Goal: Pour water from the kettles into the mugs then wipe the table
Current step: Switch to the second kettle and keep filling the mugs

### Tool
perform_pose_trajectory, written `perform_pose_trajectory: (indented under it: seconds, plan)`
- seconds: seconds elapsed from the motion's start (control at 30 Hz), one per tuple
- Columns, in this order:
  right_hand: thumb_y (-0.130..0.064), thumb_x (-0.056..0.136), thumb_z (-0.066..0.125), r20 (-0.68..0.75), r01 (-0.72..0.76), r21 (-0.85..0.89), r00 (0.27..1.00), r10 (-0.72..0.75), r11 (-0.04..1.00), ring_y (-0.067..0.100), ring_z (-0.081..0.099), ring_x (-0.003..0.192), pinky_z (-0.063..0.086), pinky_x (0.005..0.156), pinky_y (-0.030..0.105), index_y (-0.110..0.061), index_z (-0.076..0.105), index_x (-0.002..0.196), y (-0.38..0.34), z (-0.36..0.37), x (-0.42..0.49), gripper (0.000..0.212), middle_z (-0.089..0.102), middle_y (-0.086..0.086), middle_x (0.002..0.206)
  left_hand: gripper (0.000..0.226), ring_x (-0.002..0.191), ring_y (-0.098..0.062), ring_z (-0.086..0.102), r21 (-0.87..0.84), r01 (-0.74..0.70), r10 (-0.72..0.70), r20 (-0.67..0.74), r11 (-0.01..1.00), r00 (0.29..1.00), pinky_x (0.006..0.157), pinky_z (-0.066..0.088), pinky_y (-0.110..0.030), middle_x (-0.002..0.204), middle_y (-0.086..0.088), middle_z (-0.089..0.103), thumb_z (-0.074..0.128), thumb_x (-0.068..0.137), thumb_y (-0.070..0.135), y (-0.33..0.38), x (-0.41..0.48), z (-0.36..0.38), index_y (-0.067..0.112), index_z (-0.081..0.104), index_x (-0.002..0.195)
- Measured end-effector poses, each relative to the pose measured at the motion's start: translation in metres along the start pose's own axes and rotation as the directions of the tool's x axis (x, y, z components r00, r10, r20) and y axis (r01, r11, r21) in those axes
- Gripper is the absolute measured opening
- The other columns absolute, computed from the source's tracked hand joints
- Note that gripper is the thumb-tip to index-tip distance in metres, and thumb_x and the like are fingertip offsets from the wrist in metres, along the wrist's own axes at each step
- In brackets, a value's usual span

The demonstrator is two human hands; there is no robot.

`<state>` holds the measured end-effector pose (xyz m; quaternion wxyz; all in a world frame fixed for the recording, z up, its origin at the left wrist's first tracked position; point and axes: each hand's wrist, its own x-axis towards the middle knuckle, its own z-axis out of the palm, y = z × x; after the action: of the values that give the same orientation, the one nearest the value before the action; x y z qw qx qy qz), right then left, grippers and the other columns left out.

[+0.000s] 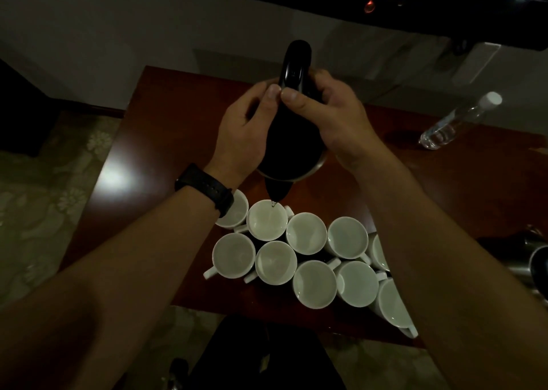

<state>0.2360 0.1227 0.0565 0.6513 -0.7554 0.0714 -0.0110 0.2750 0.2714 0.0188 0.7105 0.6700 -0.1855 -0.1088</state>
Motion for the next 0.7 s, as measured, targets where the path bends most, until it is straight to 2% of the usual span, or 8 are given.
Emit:
perform_pose_trajectory:
  seconds: [0.2, 0.4, 0.7]
  plan:
    - [-0.032, 0.093, 0.07, -0.005, -0.015, -0.003, 1.0, 0.015, 1.0, 0.017, 0.066, 0.112, 0.058, 0.095, 0.035, -0.026, 0.064, 0.112, 0.0004, 0.0008, 0.0007, 0.021, 0.063, 0.004, 0.125, 0.024, 0.1, -0.01, 0.068, 0.02, -0.003, 0.003, -0.008, 1.0, 1.0, 0.086, 0.054, -0.028, 0.099, 0.013, 0.071, 0.044, 0.103, 0.035, 0.0002, 0.0, -0.0015, 0.028, 0.067, 0.107]
    - [-0.031, 0.095, 0.069, -0.006, -0.022, -0.019, 1.0, 0.022, 1.0, 0.013, 0.068, 0.108, 0.058, 0.089, 0.028, -0.022, 0.063, 0.116, 0.0013, 0.0018, 0.0018, 0.024, 0.065, 0.0, 0.119, 0.024, 0.103, -0.012, 0.069, 0.053, 0.003, -0.003, -0.001, 0.999, 1.0, 0.091, 0.056, -0.031, 0.104, 0.009, 0.07, 0.042, 0.106, 0.03, -0.0001, 0.0003, -0.0026, 0.026, 0.065, 0.11]
    - [-0.029, 0.096, 0.068, 0.004, -0.03, -0.052, 1.0, 0.03, 0.998, 0.018, 0.066, 0.11, 0.057, 0.093, 0.033, -0.018, 0.062, 0.117, 0.0018, 0.0019, 0.0025, 0.025, 0.062, 0.001, 0.12, 0.027, 0.105, -0.013, 0.069, 0.044, 0.005, -0.004, -0.014, 0.999, 1.0, 0.09, 0.055, -0.028, 0.107, 0.008, 0.071, 0.044, 0.105, 0.033, -0.0069, -0.0001, -0.0023, 0.022, 0.066, 0.114]
